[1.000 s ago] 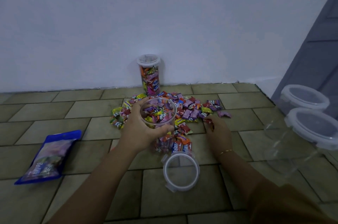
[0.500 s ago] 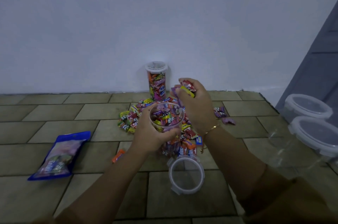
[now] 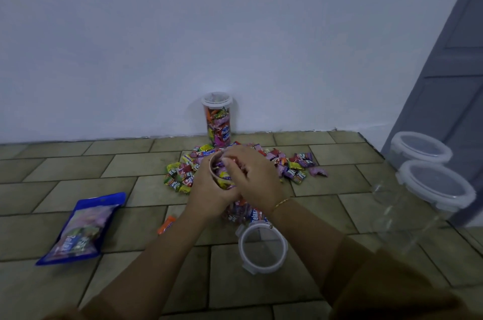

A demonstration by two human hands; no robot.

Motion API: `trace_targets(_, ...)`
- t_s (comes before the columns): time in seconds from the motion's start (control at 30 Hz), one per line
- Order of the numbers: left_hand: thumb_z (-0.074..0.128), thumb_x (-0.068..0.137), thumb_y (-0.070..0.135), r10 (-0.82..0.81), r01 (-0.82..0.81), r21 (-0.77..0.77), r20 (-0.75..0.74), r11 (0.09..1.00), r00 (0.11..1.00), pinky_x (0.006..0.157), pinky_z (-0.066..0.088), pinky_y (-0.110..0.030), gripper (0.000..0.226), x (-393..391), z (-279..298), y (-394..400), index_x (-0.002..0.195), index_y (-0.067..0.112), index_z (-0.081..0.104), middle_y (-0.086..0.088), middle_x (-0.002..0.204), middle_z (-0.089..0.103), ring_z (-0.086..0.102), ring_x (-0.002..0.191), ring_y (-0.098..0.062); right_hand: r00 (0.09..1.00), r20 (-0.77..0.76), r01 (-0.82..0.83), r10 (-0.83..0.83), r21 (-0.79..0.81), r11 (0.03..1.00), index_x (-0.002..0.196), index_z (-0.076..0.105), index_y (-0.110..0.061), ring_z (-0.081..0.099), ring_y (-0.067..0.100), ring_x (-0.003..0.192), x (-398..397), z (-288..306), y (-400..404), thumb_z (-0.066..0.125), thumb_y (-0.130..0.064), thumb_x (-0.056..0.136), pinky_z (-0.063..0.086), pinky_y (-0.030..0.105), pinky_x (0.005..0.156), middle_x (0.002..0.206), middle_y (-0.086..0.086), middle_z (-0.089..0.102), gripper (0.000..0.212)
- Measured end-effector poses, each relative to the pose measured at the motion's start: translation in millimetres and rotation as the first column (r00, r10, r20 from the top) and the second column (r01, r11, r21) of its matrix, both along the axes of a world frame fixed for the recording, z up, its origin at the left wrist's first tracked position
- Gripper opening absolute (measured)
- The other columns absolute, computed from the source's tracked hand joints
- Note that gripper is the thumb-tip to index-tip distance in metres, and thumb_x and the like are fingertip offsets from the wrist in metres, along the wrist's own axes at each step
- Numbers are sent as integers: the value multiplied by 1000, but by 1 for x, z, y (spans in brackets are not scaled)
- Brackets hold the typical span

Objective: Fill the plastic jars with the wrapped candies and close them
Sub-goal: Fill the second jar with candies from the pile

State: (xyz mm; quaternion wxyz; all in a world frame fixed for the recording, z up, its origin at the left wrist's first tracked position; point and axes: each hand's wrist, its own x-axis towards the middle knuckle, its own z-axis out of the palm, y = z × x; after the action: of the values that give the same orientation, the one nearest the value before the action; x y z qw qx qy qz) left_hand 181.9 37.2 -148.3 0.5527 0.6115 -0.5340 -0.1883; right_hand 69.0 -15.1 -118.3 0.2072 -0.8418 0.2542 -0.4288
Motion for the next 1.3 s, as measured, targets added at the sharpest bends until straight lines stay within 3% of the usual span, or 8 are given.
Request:
trace_targets(0.27,66,60,48,-19,19,9,34,1000,999,91,45,-19,75,7,-4,1,125,17,46,1,118,55,54,109,-4,999,-53,-6,4,-44,999,129,56,-18,49,17,114,0,-11,1,40,-41,93,31,18,97,122,2,61,45)
trace_targets(0.43,73,58,43,-27,28,-35,29,999,999,88,44,-14,65,5,2,5,117,35,49,15,114,57,56,105,4,993,99,-87,67,211,974,120,61,-20,49,9,114,-7,-6,4,52,-39,91,37,22,96,120,-2,59,36)
trace_targets(0.57,82,45,55,-20,20,36,4,999,1000,92,46,-18,86,10,-2,8,120,39,43,19,120,52,52,110,7,958,235,116,-165,209,971,107,65,-16,54,9,103,-30,-20,-11,42,-48,88,44,26,90,106,-7,61,44)
trace_targets(0.7,81,43,58,-16,16,72,10,997,1000,95,45,-21,89,19,-1,12,122,41,44,18,123,52,51,113,4,969,-119,231,-216,131,964,101,67,-12,55,19,96,-55,-57,-36,50,-54,82,46,37,87,98,3,65,49)
trace_targets(0.83,84,44,63,-18,17,84,13,996,1000,99,46,-32,94,32,-2,13,125,35,46,8,127,54,53,118,-6,846,-527,174,-78,135,975,130,53,-20,42,16,124,-68,-80,-42,71,-53,73,25,19,99,134,1,50,69)
trace_targets(1.07,82,41,65,-8,5,96,33,995,999,99,48,-41,103,37,-4,13,129,24,46,3,127,55,55,116,-12,790,-612,140,-38,119,983,147,19,-32,10,22,143,-55,-96,-29,53,-85,47,15,46,117,156,-1,17,118)
trace_targets(1.17,81,43,58,-16,13,81,27,997,1000,98,48,-37,96,36,-3,13,127,26,46,4,125,56,55,114,-9,723,-690,175,-39,127,976,145,6,-46,-1,25,145,-51,-97,-29,35,-92,42,9,47,116,158,-3,3,117)
trace_targets(1.3,80,43,59,-27,23,91,37,996,999,97,48,-34,92,37,-1,16,123,32,44,8,122,55,55,112,-7,741,-658,193,-135,17,981,128,50,-37,31,27,132,-46,-103,-26,28,-88,58,25,41,109,142,5,40,90)
